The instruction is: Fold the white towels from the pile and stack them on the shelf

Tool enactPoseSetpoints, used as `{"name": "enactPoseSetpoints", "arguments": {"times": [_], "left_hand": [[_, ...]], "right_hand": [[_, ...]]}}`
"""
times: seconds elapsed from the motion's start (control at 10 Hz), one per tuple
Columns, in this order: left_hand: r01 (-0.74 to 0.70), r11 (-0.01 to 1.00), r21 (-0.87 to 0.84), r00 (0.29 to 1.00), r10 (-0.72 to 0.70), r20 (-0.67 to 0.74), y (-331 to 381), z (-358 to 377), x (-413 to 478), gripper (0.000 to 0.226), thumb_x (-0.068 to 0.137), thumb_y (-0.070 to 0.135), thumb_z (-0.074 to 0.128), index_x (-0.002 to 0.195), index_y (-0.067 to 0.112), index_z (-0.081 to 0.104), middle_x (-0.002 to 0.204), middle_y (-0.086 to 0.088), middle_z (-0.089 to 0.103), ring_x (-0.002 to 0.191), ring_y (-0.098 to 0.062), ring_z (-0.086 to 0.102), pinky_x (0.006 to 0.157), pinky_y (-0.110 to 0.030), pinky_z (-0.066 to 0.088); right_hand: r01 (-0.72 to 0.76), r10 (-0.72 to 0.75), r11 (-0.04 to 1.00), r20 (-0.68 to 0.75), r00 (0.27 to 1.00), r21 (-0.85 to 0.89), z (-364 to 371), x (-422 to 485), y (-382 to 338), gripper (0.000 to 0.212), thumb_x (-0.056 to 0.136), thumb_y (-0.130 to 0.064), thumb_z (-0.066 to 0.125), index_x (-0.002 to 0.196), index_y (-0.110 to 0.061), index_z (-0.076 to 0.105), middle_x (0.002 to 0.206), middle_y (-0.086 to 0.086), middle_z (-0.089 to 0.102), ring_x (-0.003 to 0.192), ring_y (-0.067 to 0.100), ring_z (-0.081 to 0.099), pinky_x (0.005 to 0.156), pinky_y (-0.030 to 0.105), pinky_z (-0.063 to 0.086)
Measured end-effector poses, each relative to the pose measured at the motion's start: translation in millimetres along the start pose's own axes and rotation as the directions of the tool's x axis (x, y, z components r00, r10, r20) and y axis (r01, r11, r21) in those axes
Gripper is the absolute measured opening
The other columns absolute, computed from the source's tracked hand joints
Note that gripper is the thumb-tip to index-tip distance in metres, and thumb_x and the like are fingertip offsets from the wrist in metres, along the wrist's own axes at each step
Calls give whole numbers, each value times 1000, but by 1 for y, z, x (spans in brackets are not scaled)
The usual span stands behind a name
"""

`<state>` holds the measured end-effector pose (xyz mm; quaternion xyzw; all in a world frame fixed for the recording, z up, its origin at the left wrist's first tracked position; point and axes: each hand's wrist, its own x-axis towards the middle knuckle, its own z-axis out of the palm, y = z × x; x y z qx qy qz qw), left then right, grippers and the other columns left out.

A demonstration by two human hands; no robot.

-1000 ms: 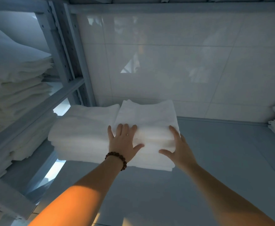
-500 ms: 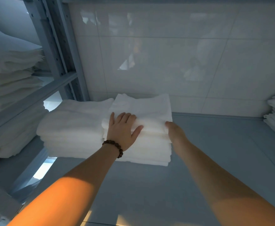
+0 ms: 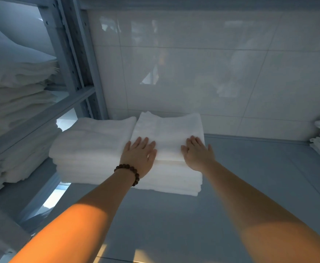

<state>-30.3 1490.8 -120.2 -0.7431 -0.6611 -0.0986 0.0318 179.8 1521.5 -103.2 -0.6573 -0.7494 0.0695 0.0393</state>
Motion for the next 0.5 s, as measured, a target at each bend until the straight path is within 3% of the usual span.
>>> {"name": "enactPoseSetpoints", "arguments": {"times": [0.3, 0.5], "left_hand": [[85, 985, -152, 996, -78, 51, -10, -18, -19, 54, 99, 45, 21, 148, 24, 23, 157, 3, 16, 145, -16, 8, 118, -38, 11], [203, 900, -385, 979, -198, 53, -16, -53, -63, 54, 97, 46, 33, 142, 16, 36, 149, -2, 35, 134, -20, 36, 109, -33, 30]], "right_hand": [[-33, 32, 999, 23, 999, 29, -17, -19, 1, 61, 100, -44, 16, 149, -9, 13, 159, 3, 7, 146, 18, 2, 116, 48, 6], [-3, 5, 986, -8, 1000, 167, -32, -52, 1, 57, 99, -40, 33, 147, -9, 26, 156, 6, 22, 145, 21, 15, 118, 39, 14]]}}
